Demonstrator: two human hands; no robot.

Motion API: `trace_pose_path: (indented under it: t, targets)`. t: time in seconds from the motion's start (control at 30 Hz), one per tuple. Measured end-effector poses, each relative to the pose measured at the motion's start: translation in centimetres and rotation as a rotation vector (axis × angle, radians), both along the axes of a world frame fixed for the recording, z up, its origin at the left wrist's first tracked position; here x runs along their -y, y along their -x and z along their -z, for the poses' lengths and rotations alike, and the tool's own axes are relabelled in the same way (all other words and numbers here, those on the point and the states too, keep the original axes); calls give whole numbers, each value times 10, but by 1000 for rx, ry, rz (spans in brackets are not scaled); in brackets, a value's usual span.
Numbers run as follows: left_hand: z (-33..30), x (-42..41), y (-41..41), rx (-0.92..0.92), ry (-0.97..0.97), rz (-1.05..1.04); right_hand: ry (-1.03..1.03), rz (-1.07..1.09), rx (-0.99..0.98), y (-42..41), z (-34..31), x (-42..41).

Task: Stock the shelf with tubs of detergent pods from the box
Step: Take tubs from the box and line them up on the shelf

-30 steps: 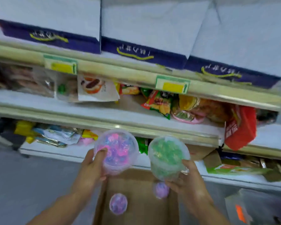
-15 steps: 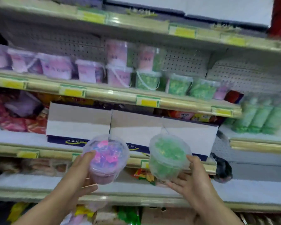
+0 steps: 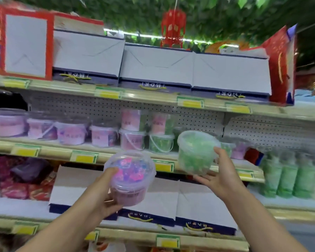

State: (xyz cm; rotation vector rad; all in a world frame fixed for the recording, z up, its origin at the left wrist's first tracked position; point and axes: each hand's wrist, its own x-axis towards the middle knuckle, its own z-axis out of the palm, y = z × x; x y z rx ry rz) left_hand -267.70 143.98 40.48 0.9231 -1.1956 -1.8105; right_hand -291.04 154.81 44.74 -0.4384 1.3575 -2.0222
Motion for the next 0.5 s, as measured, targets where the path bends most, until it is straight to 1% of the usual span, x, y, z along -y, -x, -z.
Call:
trace_pose_path:
  t: [0.13,0.27,0.37,0.4,0.43,0.5]
  targets:
    - [-12,5,10,-5,-12,-31,18,76,-33,29,-33,33]
    - [-18,15,20,-8,-9,-25,22,127,-91,60,-51,66]
    - [-19,18,28,15,-6,-45,15,93,-119,78,-50,83]
    - [-18,19,30,26,-1,-49,1,85,-162,84,-46,88]
    - [-17,19,31,32,1,-51,-55,108,-266,89,-40,92]
    - [-17,21,35,38,-1,-59,-281,218,-602,97,-27,97]
